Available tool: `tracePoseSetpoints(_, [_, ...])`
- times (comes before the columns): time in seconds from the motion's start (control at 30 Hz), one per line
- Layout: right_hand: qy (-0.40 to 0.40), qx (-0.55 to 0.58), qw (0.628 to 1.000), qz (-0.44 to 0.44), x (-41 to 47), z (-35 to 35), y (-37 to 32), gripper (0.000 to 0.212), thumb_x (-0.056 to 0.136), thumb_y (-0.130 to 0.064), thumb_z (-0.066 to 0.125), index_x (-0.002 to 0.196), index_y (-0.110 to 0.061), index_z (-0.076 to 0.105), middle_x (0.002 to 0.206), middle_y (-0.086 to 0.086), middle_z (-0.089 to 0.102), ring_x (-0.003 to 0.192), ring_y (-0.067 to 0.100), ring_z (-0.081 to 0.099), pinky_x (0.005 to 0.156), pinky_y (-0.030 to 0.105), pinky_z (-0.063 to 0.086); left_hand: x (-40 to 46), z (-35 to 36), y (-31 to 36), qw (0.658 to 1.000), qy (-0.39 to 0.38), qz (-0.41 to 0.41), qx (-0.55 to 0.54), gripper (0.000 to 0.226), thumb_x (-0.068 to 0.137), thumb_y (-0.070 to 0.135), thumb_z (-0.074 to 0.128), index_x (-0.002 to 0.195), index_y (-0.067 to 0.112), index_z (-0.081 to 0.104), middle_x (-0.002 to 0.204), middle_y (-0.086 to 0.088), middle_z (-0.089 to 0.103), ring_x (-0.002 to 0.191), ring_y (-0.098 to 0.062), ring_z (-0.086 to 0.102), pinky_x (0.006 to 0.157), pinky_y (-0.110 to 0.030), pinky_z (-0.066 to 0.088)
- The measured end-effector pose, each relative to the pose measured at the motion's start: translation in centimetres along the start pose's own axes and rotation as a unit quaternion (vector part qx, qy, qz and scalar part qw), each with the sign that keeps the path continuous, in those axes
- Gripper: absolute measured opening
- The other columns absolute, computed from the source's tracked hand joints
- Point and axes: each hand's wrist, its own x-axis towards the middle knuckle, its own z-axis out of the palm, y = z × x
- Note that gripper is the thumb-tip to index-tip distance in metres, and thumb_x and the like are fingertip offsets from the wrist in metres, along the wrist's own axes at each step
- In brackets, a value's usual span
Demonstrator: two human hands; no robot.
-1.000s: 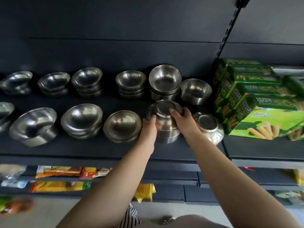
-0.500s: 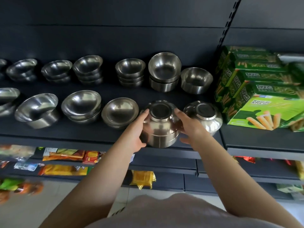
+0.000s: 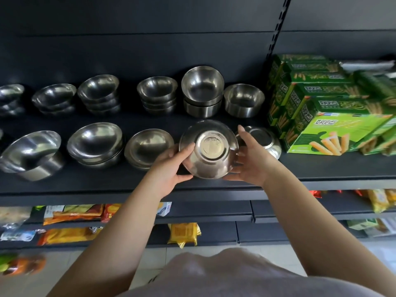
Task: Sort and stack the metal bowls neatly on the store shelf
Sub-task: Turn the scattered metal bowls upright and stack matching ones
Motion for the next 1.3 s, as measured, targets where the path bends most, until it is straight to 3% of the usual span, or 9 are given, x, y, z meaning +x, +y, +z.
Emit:
tracePoseSetpoints(0.1, [0.008,-0.013,1.0,0.004,0.1,0.3,0.0,0.071,0.075,-0.064,0.06,0.121,-0.01,0.053,0.113,0.01,0.061,0.105,0.03,0.059,0.086,0.055,0.05,-0.5,-0.2,-0.1,0.997,-0.045,0.045,0.051,0.032,0.082,0.024,0.063,0.114,0.028,0.058,0.11,0.009,0.065,0.105,-0.009,0.059,0.096,-0.047,0.045])
tracePoseSetpoints(0.23, [0.012,-0.026,1.0,-0.007,0.0,0.7,0.6,0.062,0.073,-0.059,0.065,0.11,-0.01,0.06,0.104,0.008,0.068,0.105,0.028,0.061,0.092,0.059,0.047,-0.4,-0.5,0.1,0.992,-0.062,0.056,0.098,0.081,0.07,0.026,0.07,0.143,0.023,0.034,0.131,0.002,0.056,0.116,-0.015,0.056,0.103,-0.044,0.04])
tracePoseSetpoints(0.43, [-0.006,-0.037,0.996,-0.083,-0.2,0.5,1.8,0.079,0.054,-0.057,0.069,0.121,-0.016,0.057,0.116,0.008,0.066,0.102,0.025,0.065,0.081,0.05,0.055,-0.6,0.2,1.2,0.998,-0.006,0.018,0.058,0.01,0.088,0.037,0.057,0.095,0.03,0.058,0.108,0.004,0.065,0.096,-0.008,0.06,0.083,-0.035,0.047])
tracePoseSetpoints(0.6, [0.004,-0.128,0.979,-0.156,-0.2,0.6,2.6,0.117,0.046,-0.06,0.072,0.146,-0.02,0.027,0.14,0.003,0.047,0.115,0.022,0.058,0.092,0.047,0.052,0.2,1.0,1.8,0.987,0.08,-0.044,0.134,0.065,0.077,0.062,0.059,0.119,0.014,0.05,0.127,-0.006,0.057,0.113,-0.025,0.056,0.074,-0.041,0.052])
tracePoseSetpoints(0.77, [0.007,-0.223,0.953,-0.205,-0.2,0.3,2.8,0.108,0.064,-0.048,0.077,0.149,-0.024,0.016,0.137,-0.009,0.039,0.125,0.011,0.041,0.11,0.039,0.034,0.2,1.3,1.2,0.987,0.036,-0.073,0.136,0.076,0.077,0.053,0.063,0.131,0.004,0.042,0.131,-0.012,0.052,0.113,-0.029,0.054,0.086,-0.048,0.048])
tracePoseSetpoints(0.9, [-0.017,-0.144,0.974,-0.171,0.1,-0.2,2.8,0.129,0.041,-0.061,0.082,0.149,-0.024,0.021,0.144,0.0,0.043,0.126,0.019,0.049,0.109,0.044,0.037,0.1,1.2,-0.2,0.99,0.04,-0.036,0.129,0.057,0.081,0.047,0.061,0.116,0.002,0.053,0.097,-0.005,0.062,0.092,-0.019,0.059,0.094,-0.048,0.045])
tracePoseSetpoints(1.03, [-0.014,-0.118,0.974,-0.191,0.5,-0.2,2.4,0.127,0.043,-0.057,0.081,0.149,-0.016,0.024,0.145,0.001,0.043,0.122,0.017,0.054,0.107,0.038,0.041,-0.1,1.1,-0.8,0.99,0.021,0.012,0.138,0.035,0.082,0.042,0.061,0.101,0.013,0.058,0.082,0.003,0.063,0.085,-0.012,0.062,0.089,-0.039,0.046])
tracePoseSetpoints(1.13, [-0.019,-0.12,0.969,-0.214,0.4,-0.3,1.9,0.127,0.044,-0.047,0.082,0.149,-0.015,0.02,0.146,0.004,0.04,0.121,0.02,0.054,0.106,0.039,0.043,0.0,1.0,-1.0,0.981,0.015,0.105,0.163,0.04,0.073,0.043,0.066,0.105,0.02,0.057,0.098,0.006,0.065,0.092,-0.01,0.063,0.088,-0.03,0.047])
tracePoseSetpoints(1.3, [-0.064,-0.198,0.94,-0.269,0.7,-0.6,1.2,0.092,0.062,-0.032,0.085,0.139,-0.018,0.037,0.129,0.001,0.058,0.122,0.014,0.053,0.107,0.04,0.041,1.0,-0.1,-2.3,0.945,0.013,0.269,0.184,0.087,0.07,0.034,0.076,0.141,0.011,0.032,0.136,-0.001,0.046,0.123,-0.007,0.047,0.102,-0.022,0.041])
